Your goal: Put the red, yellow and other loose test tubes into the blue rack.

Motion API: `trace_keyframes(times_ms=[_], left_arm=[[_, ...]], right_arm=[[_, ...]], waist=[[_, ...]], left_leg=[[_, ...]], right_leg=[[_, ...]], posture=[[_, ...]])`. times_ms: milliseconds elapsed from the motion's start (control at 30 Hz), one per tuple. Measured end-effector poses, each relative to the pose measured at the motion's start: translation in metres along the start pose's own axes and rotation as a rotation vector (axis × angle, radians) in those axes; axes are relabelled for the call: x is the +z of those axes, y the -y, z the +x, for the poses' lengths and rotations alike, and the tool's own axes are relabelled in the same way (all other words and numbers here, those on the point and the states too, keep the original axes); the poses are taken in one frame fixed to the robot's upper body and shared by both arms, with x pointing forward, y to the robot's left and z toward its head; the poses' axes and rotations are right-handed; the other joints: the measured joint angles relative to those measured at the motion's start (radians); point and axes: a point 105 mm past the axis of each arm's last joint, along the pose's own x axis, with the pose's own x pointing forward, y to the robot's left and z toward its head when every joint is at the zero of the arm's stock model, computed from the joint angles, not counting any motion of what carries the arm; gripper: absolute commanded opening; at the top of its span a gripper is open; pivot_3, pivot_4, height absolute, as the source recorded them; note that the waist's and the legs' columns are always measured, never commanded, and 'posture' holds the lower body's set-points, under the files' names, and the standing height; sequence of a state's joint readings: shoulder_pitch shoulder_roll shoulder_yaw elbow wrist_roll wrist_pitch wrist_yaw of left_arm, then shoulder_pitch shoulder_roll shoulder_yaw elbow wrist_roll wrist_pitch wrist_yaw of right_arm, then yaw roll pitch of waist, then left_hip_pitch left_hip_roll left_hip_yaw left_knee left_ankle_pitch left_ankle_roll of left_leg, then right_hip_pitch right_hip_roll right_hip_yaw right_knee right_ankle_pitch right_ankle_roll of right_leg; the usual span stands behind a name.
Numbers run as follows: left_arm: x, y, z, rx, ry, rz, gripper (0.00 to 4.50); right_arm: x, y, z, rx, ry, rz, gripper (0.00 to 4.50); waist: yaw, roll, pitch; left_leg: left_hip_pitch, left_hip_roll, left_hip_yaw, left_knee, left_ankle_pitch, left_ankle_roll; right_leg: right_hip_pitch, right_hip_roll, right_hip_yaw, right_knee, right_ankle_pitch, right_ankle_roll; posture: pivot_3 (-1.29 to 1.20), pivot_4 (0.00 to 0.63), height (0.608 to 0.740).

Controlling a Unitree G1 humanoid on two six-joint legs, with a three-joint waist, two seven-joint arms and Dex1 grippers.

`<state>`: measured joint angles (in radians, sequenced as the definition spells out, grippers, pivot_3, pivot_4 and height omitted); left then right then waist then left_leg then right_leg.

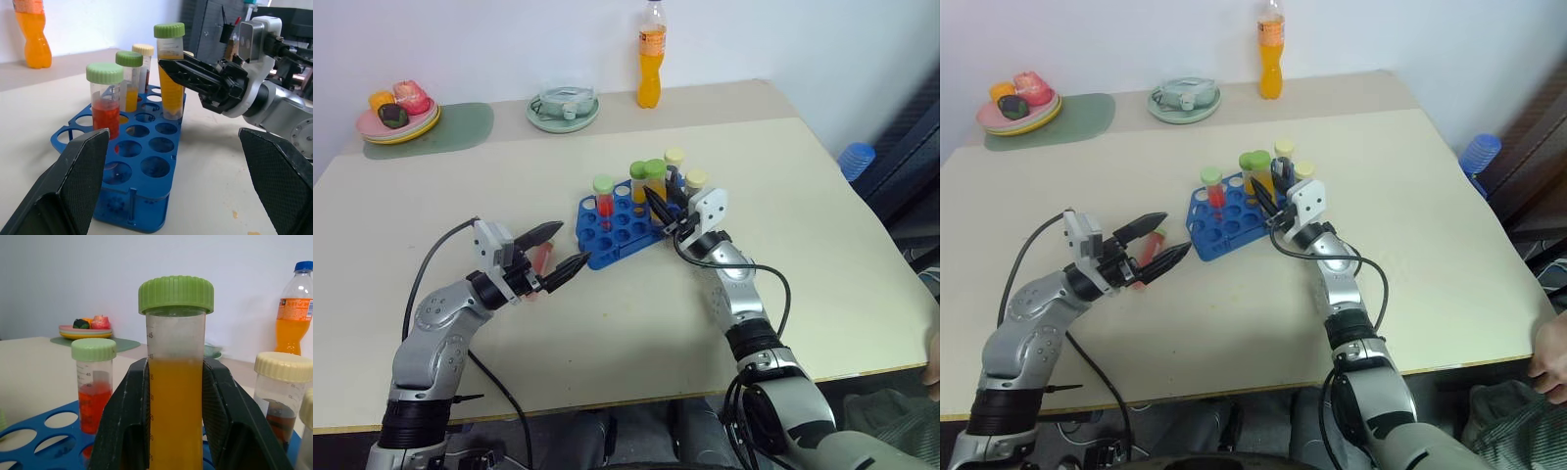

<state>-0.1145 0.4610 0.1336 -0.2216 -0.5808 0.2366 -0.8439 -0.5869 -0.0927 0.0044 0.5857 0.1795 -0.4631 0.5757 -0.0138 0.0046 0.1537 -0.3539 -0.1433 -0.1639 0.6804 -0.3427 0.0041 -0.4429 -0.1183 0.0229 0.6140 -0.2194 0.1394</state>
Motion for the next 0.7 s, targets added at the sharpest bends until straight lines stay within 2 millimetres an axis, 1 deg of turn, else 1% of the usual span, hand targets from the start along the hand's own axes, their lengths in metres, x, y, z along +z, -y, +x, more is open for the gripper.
trace_keyframes(times_ms=[233,333,400,467,700], left_arm=[[0.000,0.000,0.000,0.000,-0.001,-0.001,4.34],[0.000,0.000,0.000,-0.001,-0.001,-0.001,4.34],[0.000,0.001,0.001,-0.004,-0.004,-0.002,4.34],[0.002,0.002,0.001,-0.008,-0.003,0.002,4.34],[0.004,0.001,-0.002,0.006,0.004,-0.003,4.34]], right_arm=[[0.000,-0.001,0.000,-0.002,0.000,0.001,0.81],[-0.002,-0.003,0.004,-0.009,0.001,0.013,0.81],[-0.004,-0.006,0.007,-0.007,-0.003,0.023,0.81],[-0.014,-0.007,0.004,-0.014,-0.038,0.044,0.81],[-0.015,-0.008,0.004,0.001,-0.037,0.068,0.81]], waist=[[0.000,0.000,0.000],[-0.002,0.000,0.000],[-0.003,0.000,0.000],[-0.003,0.000,0.000],[-0.006,0.000,0.000]], left_leg=[[0.000,0.000,0.000,0.000,0.000,0.000],[0.000,0.000,0.000,0.000,0.000,0.000],[0.000,0.000,0.000,0.000,0.000,0.000],[0.000,0.000,0.000,0.000,0.000,0.000],[0.000,0.000,0.000,-0.001,0.000,0.000]], right_leg=[[0.000,0.000,0.000,0.000,0.000,0.000],[0.000,0.000,0.000,0.000,0.000,0.000],[0.000,0.000,0.000,0.000,0.000,0.000],[0.000,0.000,0.000,0.000,0.000,0.000],[0.000,0.000,0.000,0.000,0.000,0.000]], posture=[[0.00,0.150,0.740],[0.00,0.150,0.740],[0.00,0.150,0.740],[0.00,0.150,0.740],[0.00,0.150,0.740]])
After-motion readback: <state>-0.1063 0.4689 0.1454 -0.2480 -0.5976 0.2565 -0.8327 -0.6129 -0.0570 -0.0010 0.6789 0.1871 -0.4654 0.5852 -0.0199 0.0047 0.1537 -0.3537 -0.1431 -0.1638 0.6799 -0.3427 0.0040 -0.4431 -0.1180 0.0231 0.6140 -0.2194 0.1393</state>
